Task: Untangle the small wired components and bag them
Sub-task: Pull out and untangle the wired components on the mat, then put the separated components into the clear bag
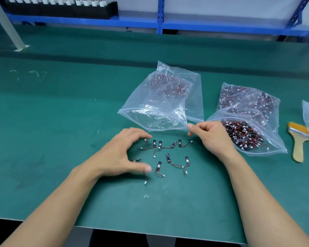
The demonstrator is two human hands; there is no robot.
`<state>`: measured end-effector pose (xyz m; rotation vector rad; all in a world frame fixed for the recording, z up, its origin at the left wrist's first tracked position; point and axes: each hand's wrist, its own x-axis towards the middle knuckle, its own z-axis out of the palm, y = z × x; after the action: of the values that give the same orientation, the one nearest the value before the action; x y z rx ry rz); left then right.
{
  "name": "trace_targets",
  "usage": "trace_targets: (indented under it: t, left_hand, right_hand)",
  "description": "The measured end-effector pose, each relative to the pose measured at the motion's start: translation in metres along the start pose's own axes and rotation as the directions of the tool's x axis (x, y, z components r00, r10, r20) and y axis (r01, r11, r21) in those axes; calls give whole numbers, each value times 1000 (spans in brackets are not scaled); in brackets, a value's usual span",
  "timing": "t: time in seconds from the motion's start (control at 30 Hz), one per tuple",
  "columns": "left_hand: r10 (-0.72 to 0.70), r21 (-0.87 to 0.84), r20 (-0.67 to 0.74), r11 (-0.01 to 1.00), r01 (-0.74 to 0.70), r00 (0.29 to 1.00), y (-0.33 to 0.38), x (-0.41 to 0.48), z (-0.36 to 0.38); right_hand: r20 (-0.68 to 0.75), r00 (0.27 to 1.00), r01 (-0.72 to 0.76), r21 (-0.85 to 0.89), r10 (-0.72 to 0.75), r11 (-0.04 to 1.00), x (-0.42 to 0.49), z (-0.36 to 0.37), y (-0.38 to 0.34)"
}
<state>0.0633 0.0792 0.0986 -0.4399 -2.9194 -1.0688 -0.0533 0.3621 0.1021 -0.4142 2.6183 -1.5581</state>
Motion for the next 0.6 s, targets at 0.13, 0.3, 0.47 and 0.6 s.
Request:
trace_targets:
  t: [0.13,0.3,0.47,0.6]
  left_hand:
    - [42,191,124,979,-65,991,11,1,15]
    - [139,297,191,935,-192,972,34,27,38]
    - [210,331,146,911,-248,967,50,55,53]
    - [295,250,47,922,-297,954,52,61,57]
  right_hand:
    - [5,1000,7,13,-7,1000,1,1,4]
    - [-2,1000,25,23,-25,999,2,3,6]
    - [-3,999,45,20,-45,999,3,2,8]
    - [-3,999,39,44,-39,998,2,2,10]
